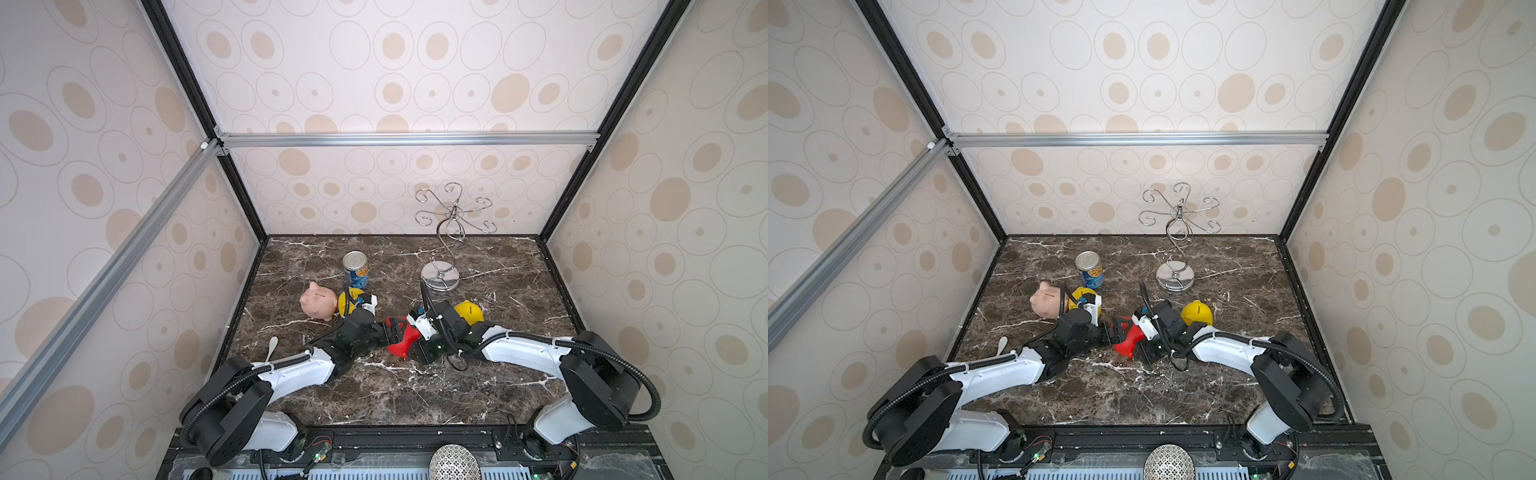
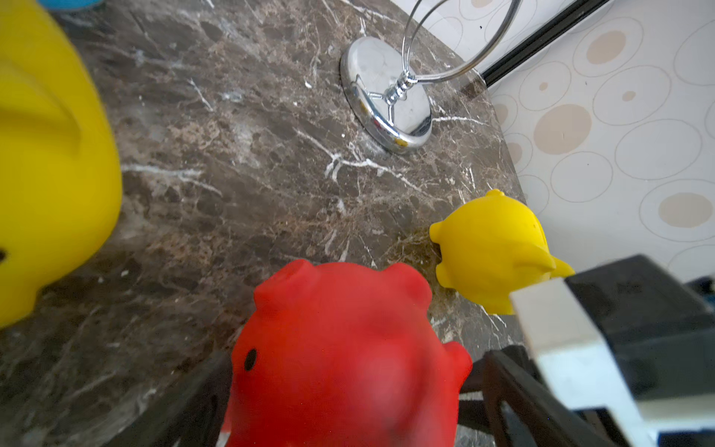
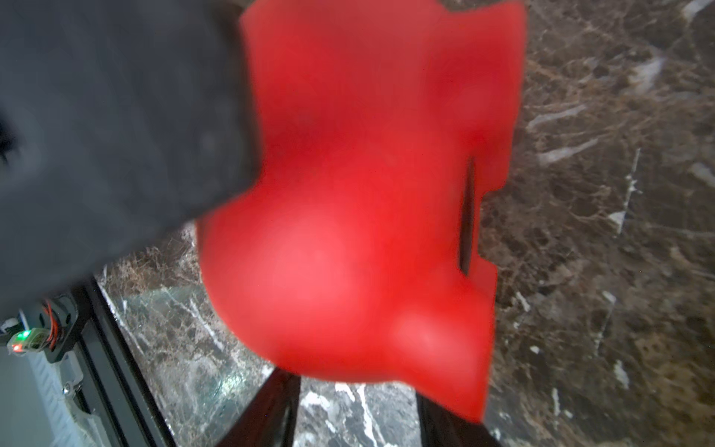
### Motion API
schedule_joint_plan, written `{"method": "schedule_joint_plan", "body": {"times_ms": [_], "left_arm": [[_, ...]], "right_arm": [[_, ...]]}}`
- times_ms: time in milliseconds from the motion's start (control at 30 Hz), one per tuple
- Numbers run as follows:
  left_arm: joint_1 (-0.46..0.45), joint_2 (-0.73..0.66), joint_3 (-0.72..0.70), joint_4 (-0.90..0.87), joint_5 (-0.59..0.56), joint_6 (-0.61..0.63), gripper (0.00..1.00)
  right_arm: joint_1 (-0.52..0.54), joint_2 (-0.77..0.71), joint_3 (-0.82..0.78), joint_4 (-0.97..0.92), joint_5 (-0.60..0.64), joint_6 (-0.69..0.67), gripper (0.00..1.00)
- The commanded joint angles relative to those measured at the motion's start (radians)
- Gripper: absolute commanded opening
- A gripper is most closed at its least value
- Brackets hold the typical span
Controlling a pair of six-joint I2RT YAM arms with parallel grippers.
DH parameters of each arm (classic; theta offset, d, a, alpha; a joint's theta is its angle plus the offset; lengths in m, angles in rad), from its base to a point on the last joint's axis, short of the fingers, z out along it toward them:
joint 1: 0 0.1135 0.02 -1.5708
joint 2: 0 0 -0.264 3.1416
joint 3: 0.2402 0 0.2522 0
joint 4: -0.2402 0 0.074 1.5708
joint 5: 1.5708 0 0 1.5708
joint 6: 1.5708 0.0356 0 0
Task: Open piggy banks
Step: Move the piggy bank to the center of the board.
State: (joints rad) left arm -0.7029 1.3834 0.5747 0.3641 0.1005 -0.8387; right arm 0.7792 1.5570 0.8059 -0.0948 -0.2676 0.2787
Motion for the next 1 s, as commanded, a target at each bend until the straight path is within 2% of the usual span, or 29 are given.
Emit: {"method": "schedule_joint_plan", "body": {"times_ms": [0, 200, 400, 533, 633, 733, 967], "left_arm": [[-0.008, 0.034, 0.101, -0.009, -0.008, 0.086, 1.0], [0.026, 0.042, 0.187, -0.077, -0.018, 0.161, 1.0], [0.09, 0.004, 0.285, -0.242, -0.038, 0.231, 1.0], [0.099, -0.038, 0.324, -0.345, -0.06, 0.268, 1.0], [0.099, -0.079, 0.302, -0.381, -0.049, 0.245, 1.0], [0.098, -0.122, 0.24, -0.378, 0.009, 0.195, 1.0], [0.068, -0.213, 0.115, -0.363, 0.023, 0.092, 1.0]], "right_arm": [[0.007, 0.022, -0.008, 0.071, 0.004, 0.023, 0.49], [0.006, 0.023, -0.019, 0.107, -0.037, 0.047, 0.48], [0.007, 0.028, -0.014, 0.147, -0.104, 0.085, 0.48], [0.006, -0.025, -0.021, 0.121, -0.112, 0.089, 0.48], [0.006, -0.067, -0.019, 0.078, -0.097, 0.077, 0.49], [0.005, -0.101, -0.003, 0.031, -0.091, 0.063, 0.5], [-0.038, -0.135, 0.052, -0.061, -0.01, 0.061, 0.54]]}}
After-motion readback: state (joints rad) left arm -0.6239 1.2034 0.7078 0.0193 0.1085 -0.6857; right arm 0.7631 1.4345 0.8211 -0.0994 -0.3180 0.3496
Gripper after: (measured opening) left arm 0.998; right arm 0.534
